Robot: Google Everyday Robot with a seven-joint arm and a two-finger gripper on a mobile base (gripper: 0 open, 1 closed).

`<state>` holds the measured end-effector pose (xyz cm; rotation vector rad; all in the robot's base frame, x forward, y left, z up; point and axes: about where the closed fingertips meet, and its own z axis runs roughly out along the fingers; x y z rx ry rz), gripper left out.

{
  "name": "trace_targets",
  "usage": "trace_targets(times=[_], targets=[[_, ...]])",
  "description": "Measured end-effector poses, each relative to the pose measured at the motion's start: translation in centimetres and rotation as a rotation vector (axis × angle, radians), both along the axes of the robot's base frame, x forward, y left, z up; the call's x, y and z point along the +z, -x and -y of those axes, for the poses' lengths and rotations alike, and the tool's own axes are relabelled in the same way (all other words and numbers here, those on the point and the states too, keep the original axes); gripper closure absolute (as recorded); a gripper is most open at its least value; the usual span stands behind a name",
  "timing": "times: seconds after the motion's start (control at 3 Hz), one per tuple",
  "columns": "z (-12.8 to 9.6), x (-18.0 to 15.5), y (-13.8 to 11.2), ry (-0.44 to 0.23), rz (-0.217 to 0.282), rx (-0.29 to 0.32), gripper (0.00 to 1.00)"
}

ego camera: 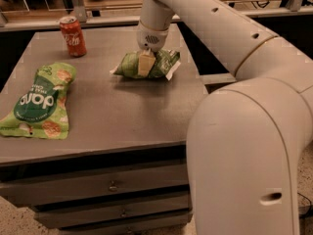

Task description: Pick green jalapeno chip bag

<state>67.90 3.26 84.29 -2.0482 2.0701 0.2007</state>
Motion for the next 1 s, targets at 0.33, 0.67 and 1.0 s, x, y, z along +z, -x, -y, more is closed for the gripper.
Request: trace_targets(times=[0.33, 0.67, 1.0], targets=[[4.9, 8.5, 2.6, -0.166, 0.092, 0.008, 1.0], [7.4, 12.6, 3.8, -0.248, 0.136, 0.006, 1.0], [6.9, 12.5, 3.4, -0.254, 0.142, 0.005, 1.0]])
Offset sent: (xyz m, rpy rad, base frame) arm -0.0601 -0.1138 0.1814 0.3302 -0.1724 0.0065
